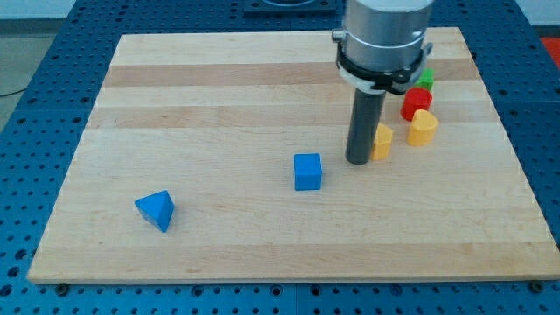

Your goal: Slide the yellow hexagon closer to the yellow heart

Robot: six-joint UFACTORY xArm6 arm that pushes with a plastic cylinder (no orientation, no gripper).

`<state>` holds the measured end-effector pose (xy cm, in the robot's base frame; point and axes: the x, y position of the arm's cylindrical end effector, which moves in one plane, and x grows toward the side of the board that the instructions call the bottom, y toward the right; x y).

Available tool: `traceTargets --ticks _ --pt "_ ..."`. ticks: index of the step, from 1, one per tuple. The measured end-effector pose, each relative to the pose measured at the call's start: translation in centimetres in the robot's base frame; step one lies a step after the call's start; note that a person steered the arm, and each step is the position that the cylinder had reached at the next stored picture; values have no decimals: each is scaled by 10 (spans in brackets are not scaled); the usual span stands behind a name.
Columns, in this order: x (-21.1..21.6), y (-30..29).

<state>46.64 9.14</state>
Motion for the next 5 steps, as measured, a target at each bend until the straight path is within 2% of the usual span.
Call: traceTargets --ticks 1,2,5 --pt "0 -36" --pt "-13 -44" --pt "-32 -19"
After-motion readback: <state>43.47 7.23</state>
